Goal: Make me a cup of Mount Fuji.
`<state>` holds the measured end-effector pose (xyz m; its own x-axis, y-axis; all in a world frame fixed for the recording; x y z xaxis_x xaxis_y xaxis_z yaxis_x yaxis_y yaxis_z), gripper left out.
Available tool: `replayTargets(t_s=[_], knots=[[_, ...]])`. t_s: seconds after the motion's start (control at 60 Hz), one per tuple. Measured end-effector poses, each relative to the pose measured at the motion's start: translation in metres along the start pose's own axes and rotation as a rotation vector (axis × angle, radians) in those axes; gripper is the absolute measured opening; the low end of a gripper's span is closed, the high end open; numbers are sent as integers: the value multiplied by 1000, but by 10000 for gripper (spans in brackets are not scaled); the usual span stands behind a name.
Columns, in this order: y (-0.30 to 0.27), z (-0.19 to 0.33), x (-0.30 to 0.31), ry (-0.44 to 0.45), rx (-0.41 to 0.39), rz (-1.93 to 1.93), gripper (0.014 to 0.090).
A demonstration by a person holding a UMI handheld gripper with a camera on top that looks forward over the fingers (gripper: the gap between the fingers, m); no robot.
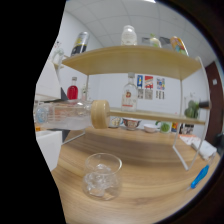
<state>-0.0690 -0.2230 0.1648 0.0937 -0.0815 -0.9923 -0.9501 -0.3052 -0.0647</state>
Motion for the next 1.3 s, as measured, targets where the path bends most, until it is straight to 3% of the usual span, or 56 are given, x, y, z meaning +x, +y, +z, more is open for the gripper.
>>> replayTargets(t_s=[0.25,0.4,0.583,0.767,0.917,1.217,1.3], knots=[[0,4,-37,94,83,-919,400],[15,26,10,213,24,-1222,401],[23,45,70,319,-74,-1379,399],[30,50,95,357,-138,-1428,402],[34,42,110,368,-164,-1397,419],[38,21,112,345,-144,-1448,437],[38,18,116,363,-168,-1435,535]])
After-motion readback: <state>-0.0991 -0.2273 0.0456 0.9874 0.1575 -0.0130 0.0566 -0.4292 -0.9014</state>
